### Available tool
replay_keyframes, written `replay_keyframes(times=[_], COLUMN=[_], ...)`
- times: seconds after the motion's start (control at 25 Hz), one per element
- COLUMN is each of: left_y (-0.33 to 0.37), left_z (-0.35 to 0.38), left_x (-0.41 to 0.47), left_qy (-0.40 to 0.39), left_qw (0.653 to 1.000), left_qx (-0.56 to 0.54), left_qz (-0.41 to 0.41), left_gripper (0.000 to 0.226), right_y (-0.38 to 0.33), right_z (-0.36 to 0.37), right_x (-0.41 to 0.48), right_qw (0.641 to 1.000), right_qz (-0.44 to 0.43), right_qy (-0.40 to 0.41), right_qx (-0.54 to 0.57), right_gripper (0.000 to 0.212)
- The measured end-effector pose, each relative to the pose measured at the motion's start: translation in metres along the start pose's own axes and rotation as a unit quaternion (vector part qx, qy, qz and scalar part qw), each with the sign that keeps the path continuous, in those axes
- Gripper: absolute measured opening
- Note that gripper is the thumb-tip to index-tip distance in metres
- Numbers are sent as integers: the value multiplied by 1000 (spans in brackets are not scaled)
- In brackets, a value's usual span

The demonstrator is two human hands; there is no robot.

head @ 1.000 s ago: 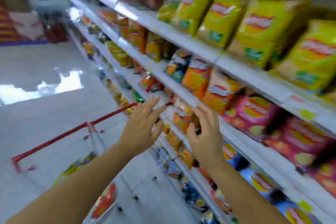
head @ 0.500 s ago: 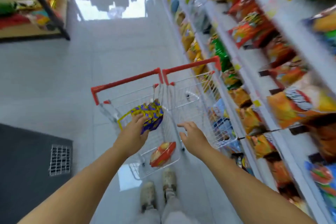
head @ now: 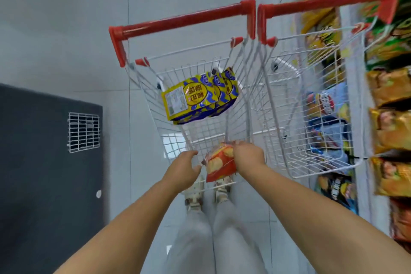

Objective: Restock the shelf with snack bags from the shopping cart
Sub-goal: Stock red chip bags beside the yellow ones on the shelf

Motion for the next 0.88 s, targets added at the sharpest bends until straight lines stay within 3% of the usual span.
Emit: replay_keyframes(times=[0.12,0.24,0.36,0.44,0.56,0.72,0.88], left_y=[-1,12,32,56,105,190,302], left_z=[0,-16,-43,-61,-70,-68,-43], left_x=[-3,-9,-19,-30,-47,-85,-155], left_qy=[-7,23,87,95,17,-41,-127], left_qw=[1000,997,963,933,945,944,893], left_qx=[-12,-76,-257,-343,-288,-161,-134], left_qz=[-5,-4,-6,46,156,286,410], left_gripper=[55,53,71,90,97,118,90], right_y=[2,20,38,55,97,174,260], right_z=[-10,-27,-52,-73,-102,-138,-144], right_x=[-1,-16,-48,-85,-139,-225,-336], right_qw=[1000,978,893,822,708,616,550], right_qz=[-4,50,72,76,82,25,10], right_qy=[19,-32,-62,-58,-70,-83,-39], right_qx=[-11,198,439,561,698,783,834], right_gripper=[29,18,7,6,10,17,7])
Point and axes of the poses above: each hand's wrist, its own x-axis towards the middle knuckle, its own z-axis out of the palm, y = z × x, the point moved 3 cm from there along x, towards the middle knuckle, and after that the axes turned 15 degrees about z, right-handed, at the moved point
